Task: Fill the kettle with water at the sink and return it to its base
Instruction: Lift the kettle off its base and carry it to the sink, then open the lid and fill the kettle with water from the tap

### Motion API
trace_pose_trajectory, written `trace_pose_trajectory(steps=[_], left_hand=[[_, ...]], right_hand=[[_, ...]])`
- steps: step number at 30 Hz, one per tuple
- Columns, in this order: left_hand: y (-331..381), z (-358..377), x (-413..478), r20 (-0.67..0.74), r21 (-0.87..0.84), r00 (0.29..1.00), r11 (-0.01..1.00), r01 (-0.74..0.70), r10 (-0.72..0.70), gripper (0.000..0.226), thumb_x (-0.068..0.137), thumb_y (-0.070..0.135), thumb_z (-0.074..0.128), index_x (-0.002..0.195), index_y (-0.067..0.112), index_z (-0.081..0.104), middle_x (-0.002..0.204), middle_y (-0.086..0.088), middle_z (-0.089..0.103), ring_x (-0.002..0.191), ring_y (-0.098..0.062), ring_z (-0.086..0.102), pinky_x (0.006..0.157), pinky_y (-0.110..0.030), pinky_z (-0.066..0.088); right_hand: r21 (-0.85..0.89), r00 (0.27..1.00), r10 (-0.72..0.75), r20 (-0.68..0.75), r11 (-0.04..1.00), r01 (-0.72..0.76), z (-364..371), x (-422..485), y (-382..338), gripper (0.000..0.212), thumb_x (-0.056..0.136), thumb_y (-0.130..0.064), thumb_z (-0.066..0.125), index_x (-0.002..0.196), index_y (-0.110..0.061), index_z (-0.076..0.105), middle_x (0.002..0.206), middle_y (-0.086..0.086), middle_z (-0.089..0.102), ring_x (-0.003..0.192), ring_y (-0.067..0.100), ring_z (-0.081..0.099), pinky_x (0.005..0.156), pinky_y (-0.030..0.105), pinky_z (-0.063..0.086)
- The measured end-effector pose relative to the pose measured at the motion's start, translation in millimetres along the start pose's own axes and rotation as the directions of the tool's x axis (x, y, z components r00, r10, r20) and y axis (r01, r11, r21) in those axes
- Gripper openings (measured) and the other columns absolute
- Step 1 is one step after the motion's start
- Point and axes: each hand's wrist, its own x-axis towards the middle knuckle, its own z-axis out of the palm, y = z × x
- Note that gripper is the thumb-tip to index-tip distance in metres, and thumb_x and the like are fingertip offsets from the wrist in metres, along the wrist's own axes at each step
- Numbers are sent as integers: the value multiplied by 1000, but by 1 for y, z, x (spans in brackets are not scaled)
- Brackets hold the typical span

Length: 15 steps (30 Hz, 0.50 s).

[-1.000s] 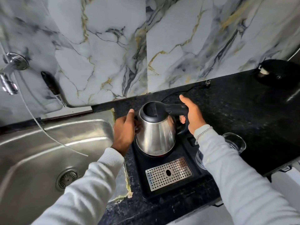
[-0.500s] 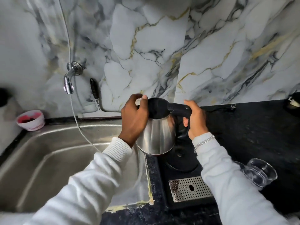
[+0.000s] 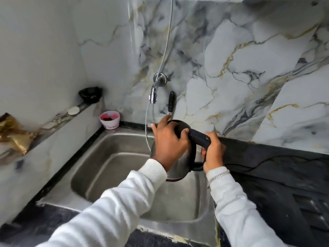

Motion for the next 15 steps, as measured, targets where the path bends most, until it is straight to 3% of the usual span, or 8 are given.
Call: trace_pose_trajectory(steps=[3, 9, 12, 15], left_hand=[[-16, -5, 12, 1, 21, 999, 999, -32, 32, 29, 83, 29, 63, 98, 5, 70, 131, -14, 60, 129, -28, 51, 121, -54, 9], [-31, -8, 45, 15, 156, 981, 969, -194, 194, 29, 77, 21, 60, 98, 1, 66, 137, -15, 57, 134, -37, 42, 118, -54, 22], [-34, 5, 63, 52, 285, 924, 881, -378, 380, 23, 73, 10, 56, 89, -2, 68, 132, -21, 61, 134, -48, 41, 115, -60, 28], [-35, 22, 68, 134, 451, 846, 728, -516, 516, 26, 75, 15, 48, 84, 5, 71, 129, -15, 65, 135, -44, 45, 119, -61, 22]], right_hand=[[1, 1000, 23, 20, 1000, -23, 19, 5, 15, 25, 55, -35, 67, 54, -13, 56, 38, -3, 42, 31, 14, 34, 35, 20, 23], [26, 999, 25, 32, 999, -26, 47, 24, 41, 27, 58, -34, 66, 45, -16, 52, 36, 0, 40, 30, 16, 31, 36, 19, 21], [50, 999, 18, 26, 999, -20, 56, 38, 54, 30, 62, -33, 65, 39, -19, 53, 38, -3, 42, 31, 15, 33, 36, 21, 21], [66, 996, 81, 45, 994, -84, 60, 48, 67, 25, 65, -32, 66, 46, -18, 59, 48, 3, 50, 42, 18, 39, 43, 26, 26]])
